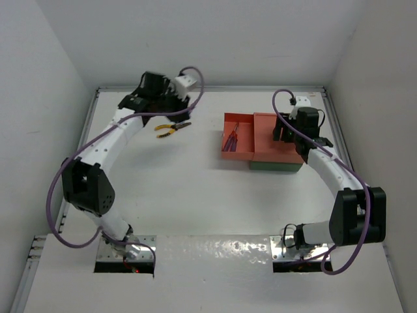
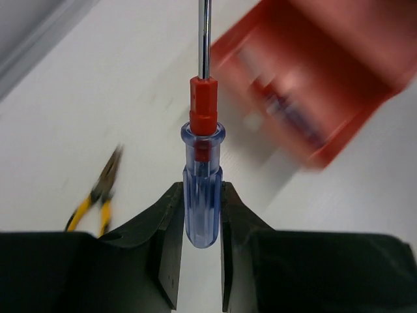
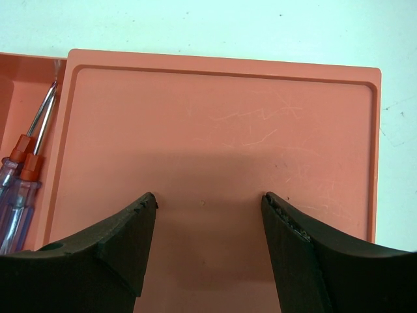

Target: Sort the tools into containers

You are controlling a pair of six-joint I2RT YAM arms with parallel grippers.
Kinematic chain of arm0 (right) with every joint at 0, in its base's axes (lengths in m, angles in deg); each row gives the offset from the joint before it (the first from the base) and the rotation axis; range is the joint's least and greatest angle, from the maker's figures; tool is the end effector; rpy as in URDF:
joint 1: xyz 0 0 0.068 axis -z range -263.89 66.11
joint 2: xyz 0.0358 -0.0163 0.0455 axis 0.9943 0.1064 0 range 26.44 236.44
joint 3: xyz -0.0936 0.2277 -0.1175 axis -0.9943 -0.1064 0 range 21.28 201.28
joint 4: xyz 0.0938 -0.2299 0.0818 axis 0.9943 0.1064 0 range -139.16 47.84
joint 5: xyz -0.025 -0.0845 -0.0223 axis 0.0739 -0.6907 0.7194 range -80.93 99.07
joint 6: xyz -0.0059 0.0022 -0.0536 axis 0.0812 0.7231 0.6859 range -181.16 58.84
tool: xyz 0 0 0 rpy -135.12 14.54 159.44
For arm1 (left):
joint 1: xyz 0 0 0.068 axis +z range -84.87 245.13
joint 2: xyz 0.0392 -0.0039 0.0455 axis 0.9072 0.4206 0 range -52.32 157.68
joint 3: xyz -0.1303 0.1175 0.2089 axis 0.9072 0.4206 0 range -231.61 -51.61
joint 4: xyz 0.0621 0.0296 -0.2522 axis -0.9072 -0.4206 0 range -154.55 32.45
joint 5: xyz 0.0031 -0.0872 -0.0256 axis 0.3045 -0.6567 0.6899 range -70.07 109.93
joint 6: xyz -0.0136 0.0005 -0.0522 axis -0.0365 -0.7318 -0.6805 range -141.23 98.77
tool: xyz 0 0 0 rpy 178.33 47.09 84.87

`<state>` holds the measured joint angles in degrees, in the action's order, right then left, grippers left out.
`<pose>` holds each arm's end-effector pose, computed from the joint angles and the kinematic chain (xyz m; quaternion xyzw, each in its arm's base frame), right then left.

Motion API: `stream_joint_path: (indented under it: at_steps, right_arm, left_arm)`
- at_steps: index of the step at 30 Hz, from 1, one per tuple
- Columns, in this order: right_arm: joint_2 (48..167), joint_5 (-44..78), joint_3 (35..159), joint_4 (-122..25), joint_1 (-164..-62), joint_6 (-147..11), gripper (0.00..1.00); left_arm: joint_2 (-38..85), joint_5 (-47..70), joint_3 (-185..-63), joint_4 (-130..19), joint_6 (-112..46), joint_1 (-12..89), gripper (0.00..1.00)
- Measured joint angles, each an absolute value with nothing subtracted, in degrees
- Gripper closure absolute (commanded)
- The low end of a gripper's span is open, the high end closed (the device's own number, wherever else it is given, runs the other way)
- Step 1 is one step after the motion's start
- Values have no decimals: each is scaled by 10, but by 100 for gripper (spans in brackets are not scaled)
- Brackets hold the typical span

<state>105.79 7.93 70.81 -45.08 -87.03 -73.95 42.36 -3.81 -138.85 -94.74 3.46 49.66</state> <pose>0.3042 0.0159 0.2420 0.0789 0.8790 0.0564 0.4669 0.3510 -0.1119 0.3295 0.3845 0.8208 -0.1588 0.3915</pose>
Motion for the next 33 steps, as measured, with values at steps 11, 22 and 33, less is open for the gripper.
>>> stream_joint_path:
  at_steps: [11,22,33]
  right_arm:
    - [1060,68,714,-446,-870,-764,36]
    - [1060,65,715,-446,-870,-773,35]
    - [1060,65,714,-446,-870,-773,35]
  left_arm:
    - [554,-41,-1453,-779,-203,295,100]
    - [619,-19,-1454,-769,-236,284,32]
    - [628,-32,-1625,-827,-225,280,29]
